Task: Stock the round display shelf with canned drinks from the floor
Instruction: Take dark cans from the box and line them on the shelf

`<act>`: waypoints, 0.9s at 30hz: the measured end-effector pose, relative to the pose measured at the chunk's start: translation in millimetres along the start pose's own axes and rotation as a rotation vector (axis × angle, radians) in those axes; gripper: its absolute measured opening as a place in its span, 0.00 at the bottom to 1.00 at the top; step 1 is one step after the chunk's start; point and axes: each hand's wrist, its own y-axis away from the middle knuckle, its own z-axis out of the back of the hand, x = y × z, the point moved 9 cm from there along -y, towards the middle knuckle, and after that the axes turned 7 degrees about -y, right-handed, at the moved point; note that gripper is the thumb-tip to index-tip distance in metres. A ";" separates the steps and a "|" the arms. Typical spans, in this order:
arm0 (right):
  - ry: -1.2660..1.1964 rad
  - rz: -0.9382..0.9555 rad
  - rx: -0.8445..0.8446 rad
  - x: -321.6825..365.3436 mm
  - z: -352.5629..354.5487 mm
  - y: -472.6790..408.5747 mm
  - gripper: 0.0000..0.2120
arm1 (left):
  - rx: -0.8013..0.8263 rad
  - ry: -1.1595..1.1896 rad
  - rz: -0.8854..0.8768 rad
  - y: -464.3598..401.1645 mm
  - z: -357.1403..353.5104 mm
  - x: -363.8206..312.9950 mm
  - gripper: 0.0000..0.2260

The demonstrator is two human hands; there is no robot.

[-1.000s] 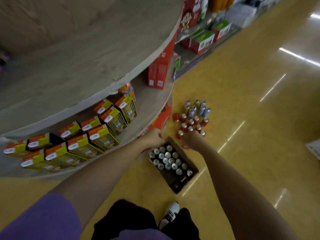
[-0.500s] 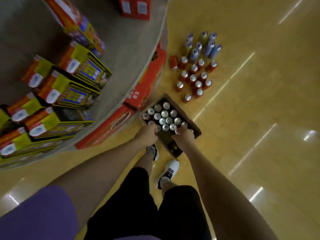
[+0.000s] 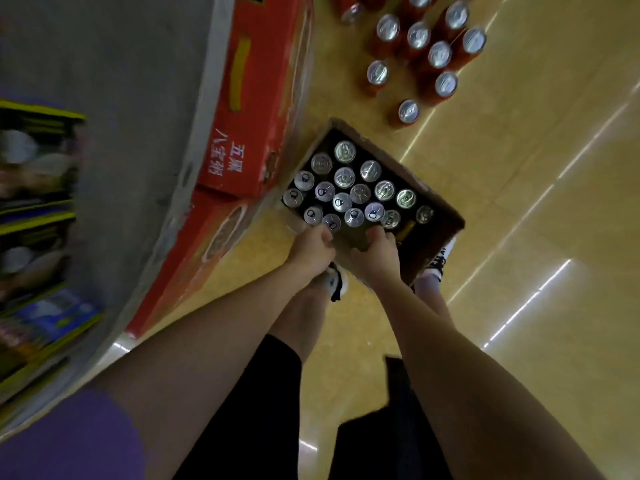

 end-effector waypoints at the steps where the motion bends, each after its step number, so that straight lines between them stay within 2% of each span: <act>1: 0.028 0.027 0.003 -1.3 -4.7 -12.6 0.25 | -0.010 0.004 -0.001 -13.8 -4.5 3.9 0.09; 3: 0.078 0.070 0.028 -7.4 -18.1 -43.7 0.33 | -0.018 0.017 0.007 -44.6 -18.3 13.3 0.10; 4: 0.112 0.084 0.028 -10.7 -24.1 -59.8 0.34 | -0.016 0.023 0.015 -58.8 -25.3 17.5 0.10; 7: 0.250 0.126 -0.013 -23.4 -41.5 -106.4 0.26 | -0.037 0.028 0.036 -98.0 -41.3 30.2 0.08; 14: 0.452 0.208 -0.025 -47.2 -89.6 -179.5 0.31 | -0.116 -0.044 -0.020 -165.8 -65.5 39.9 0.11; 17: 0.530 0.232 -0.063 -48.2 -96.6 -196.7 0.29 | -0.126 -0.029 -0.004 -183.3 -73.1 47.9 0.12; 21: 0.599 0.287 -0.057 -39.7 -87.5 -199.7 0.24 | -0.146 -0.037 0.022 -181.5 -74.6 49.1 0.10; 27: 0.568 0.354 0.139 -23.8 -50.3 -139.4 0.26 | -0.156 0.003 0.024 -119.7 -50.7 25.8 0.07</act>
